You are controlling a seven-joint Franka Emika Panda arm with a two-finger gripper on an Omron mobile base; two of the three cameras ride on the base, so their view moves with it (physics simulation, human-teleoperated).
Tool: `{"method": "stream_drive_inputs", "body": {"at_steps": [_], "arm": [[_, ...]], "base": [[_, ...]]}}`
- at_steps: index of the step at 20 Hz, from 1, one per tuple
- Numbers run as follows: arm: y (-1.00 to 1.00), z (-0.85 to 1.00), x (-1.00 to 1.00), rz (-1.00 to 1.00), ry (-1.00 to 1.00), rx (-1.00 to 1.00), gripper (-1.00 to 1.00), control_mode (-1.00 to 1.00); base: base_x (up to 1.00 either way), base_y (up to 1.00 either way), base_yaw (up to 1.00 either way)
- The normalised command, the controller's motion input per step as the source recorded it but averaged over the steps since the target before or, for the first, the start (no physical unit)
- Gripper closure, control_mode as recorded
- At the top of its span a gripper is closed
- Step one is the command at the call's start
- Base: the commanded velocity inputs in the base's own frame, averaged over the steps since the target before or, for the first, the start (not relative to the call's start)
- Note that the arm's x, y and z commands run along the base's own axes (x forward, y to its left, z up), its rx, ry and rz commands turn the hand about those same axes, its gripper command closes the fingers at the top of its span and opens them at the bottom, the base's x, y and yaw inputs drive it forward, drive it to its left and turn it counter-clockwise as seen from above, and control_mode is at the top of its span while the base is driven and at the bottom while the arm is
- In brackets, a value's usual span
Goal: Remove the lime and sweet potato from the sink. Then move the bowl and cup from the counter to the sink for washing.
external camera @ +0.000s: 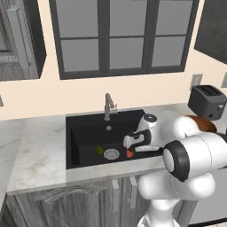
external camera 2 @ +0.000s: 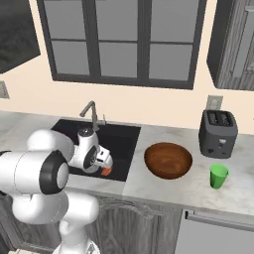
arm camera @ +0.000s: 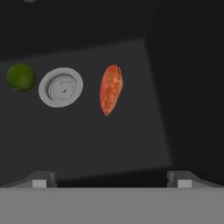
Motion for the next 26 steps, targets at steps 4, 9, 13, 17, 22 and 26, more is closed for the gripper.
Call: {"method": "stream_drive_inputs", "body": {"at_steps": [4, 9, 13, 17, 22, 26], "arm": [[0.00, -0.16, 0.11, 0.00, 0.01, 0.00, -1.00, -1.00], [0.00, -0.16, 0.10, 0.00, 0.01, 0.00, -1.00, -1.00], [0.00, -0.17, 0.10, 0.00, 0.01, 0.00, -1.00, -1.00], [0.00, -0.16, 0.12, 0.00, 0.01, 0.00, -1.00, -1.00], [0.00, -0.14, 0.14, 0.00, 0.00, 0.00, -1.00, -1.00], [0.00, -0.15, 0.12, 0.00, 0.02, 0.00, -1.00, -1.00]], "base": [[0.00, 0.00, 0.00], [0.00, 0.00, 0.00], [0.00, 0.00, 0.00], [0.00, 0.00, 0.00], [0.00, 0.00, 0.00], [0.00, 0.00, 0.00]]}}
